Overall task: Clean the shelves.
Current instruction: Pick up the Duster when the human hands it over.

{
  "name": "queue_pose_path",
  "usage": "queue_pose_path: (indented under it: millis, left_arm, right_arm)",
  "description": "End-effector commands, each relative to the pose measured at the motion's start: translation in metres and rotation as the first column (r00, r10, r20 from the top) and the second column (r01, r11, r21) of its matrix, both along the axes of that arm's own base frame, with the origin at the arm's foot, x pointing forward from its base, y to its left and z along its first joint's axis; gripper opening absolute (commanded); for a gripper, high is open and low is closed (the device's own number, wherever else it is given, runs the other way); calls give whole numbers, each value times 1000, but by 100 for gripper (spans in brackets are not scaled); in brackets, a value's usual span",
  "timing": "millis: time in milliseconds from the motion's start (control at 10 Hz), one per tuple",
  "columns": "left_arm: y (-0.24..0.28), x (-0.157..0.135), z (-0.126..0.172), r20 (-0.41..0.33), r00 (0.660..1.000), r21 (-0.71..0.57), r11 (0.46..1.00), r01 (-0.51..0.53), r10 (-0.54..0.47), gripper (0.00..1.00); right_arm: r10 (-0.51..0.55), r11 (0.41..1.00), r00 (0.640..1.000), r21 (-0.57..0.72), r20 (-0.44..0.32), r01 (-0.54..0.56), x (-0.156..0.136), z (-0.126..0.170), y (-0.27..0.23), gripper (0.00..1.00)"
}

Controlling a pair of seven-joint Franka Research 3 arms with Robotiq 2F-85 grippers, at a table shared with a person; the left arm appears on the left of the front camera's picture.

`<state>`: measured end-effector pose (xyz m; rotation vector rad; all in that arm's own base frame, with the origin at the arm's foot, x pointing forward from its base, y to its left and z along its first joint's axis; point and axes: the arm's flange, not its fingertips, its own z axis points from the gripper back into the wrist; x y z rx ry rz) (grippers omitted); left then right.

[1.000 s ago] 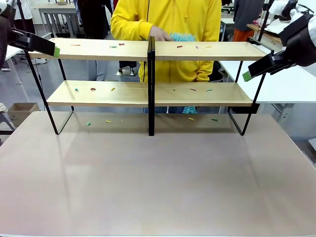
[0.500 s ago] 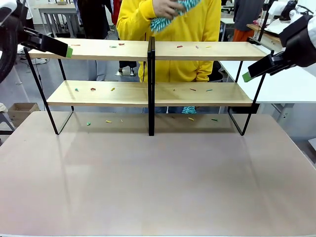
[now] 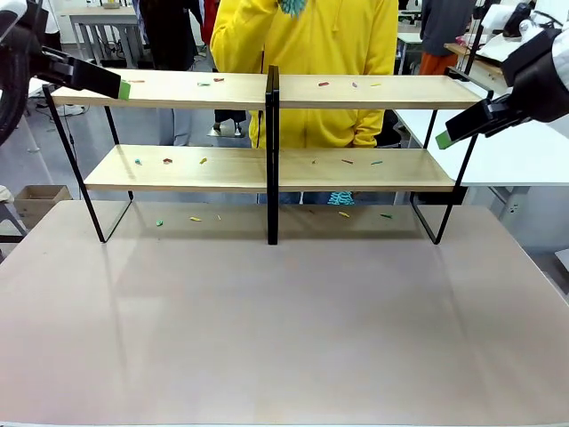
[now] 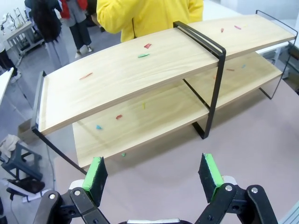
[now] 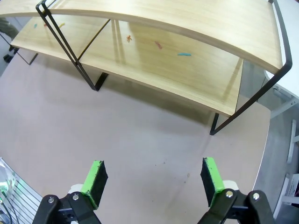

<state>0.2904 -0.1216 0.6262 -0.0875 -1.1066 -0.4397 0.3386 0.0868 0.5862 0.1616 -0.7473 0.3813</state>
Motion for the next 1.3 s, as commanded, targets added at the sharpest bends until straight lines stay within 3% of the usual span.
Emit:
queue_pose_path:
  millis: [0, 100, 300, 400, 800, 1200]
  left_arm:
    - [22, -40, -73, 13, 1000, -27, 999, 29, -28, 100]
    - [0, 0, 0, 0, 1000, 0, 1000, 0, 0, 100]
    - [0, 0, 0, 0, 1000, 0, 1000, 0, 0, 100]
    - [0, 0, 0, 0, 1000, 0, 1000, 0, 0, 100]
    - [0, 0, 0, 0, 1000, 0, 1000, 0, 0, 100]
    - [0, 0, 0, 0, 1000, 0, 1000, 0, 0, 100]
  right_arm:
    - [26, 1000, 1000, 15, 15, -27, 4, -2, -2, 100]
    - [28, 1000, 999, 8, 22, -29, 3, -2, -2, 100]
    - [-3, 999, 1000, 37, 2, 3, -3, 1, 1, 100]
    - [-147, 987, 987, 58, -59, 151, -11, 6, 11, 100]
    - [-182, 982, 983, 52, 21, 181, -47, 25, 42, 100]
    - [-159, 980, 981, 139, 111, 143, -72, 47, 47, 100]
